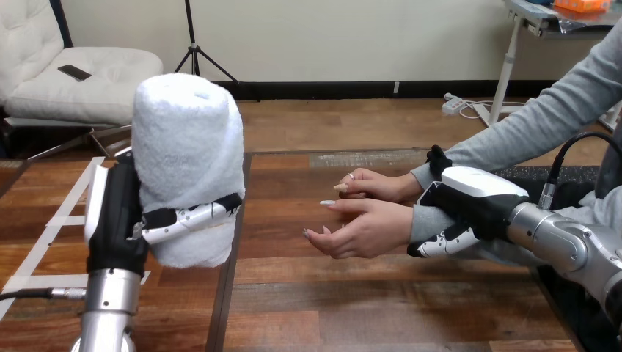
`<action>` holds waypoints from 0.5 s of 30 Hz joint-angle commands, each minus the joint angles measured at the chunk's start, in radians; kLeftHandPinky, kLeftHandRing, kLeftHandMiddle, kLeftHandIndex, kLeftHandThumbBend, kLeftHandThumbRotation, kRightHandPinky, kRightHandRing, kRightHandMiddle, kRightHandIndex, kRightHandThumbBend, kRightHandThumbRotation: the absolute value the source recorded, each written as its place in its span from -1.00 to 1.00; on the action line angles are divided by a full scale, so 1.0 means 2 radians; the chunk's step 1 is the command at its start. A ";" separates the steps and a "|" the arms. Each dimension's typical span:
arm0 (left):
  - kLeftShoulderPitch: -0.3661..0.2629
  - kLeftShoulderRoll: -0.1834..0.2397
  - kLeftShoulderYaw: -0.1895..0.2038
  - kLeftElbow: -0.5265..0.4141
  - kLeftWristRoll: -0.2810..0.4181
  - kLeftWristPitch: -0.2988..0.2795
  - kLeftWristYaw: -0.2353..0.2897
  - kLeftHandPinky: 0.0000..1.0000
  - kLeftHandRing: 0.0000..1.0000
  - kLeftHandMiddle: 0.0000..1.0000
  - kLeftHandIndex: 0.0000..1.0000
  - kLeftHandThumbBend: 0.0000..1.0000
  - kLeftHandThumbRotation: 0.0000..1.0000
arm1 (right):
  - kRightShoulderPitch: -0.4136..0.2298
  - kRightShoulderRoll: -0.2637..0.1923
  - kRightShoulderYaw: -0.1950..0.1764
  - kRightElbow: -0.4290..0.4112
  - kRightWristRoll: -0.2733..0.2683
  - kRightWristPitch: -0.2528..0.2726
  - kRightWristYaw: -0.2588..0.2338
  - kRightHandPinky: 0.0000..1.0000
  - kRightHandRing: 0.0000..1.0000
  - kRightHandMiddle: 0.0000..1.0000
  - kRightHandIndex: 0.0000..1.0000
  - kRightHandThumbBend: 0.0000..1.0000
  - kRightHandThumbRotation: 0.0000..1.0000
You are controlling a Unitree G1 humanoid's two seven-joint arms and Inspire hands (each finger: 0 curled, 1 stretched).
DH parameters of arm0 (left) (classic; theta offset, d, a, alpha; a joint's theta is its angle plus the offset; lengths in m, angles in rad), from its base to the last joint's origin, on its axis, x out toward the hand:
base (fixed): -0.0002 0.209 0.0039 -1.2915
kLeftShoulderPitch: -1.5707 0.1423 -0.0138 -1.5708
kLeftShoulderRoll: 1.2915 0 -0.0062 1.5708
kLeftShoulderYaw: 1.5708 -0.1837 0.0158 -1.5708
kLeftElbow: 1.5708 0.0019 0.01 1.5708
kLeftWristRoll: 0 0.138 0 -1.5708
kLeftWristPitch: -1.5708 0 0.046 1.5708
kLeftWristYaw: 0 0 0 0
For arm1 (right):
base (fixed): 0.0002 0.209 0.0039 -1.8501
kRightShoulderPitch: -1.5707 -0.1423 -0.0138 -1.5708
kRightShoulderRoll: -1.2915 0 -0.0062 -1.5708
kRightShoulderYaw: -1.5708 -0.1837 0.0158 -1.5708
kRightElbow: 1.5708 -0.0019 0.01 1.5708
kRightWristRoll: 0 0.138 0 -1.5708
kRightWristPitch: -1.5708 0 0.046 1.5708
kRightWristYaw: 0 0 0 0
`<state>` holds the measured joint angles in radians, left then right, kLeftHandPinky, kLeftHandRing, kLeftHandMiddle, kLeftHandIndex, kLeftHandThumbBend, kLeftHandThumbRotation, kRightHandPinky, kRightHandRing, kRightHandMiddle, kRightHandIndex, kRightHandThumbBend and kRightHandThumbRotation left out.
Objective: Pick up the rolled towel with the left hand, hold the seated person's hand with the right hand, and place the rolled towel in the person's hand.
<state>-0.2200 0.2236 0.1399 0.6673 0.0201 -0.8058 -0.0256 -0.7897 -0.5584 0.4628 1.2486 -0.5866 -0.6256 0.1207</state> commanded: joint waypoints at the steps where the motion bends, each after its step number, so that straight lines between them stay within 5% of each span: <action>1: -0.093 0.008 0.012 0.030 -0.025 -0.022 -0.009 -0.47 -0.39 -0.25 -0.17 0.22 -1.00 | -0.010 -0.005 -0.029 -0.019 0.028 -0.023 -0.003 -0.48 -0.40 -0.30 -0.28 0.07 -0.31; 15: -0.147 0.007 0.011 0.097 -0.018 -0.025 -0.004 -0.48 -0.40 -0.25 -0.18 0.18 -1.00 | -0.008 -0.008 -0.037 -0.021 0.038 -0.036 0.002 -0.51 -0.44 -0.33 -0.31 0.06 -0.35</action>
<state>-0.3231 0.2234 0.1400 0.8105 0.0017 -0.8062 -0.0424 -0.7811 -0.5649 0.4600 1.2486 -0.5826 -0.6456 0.1246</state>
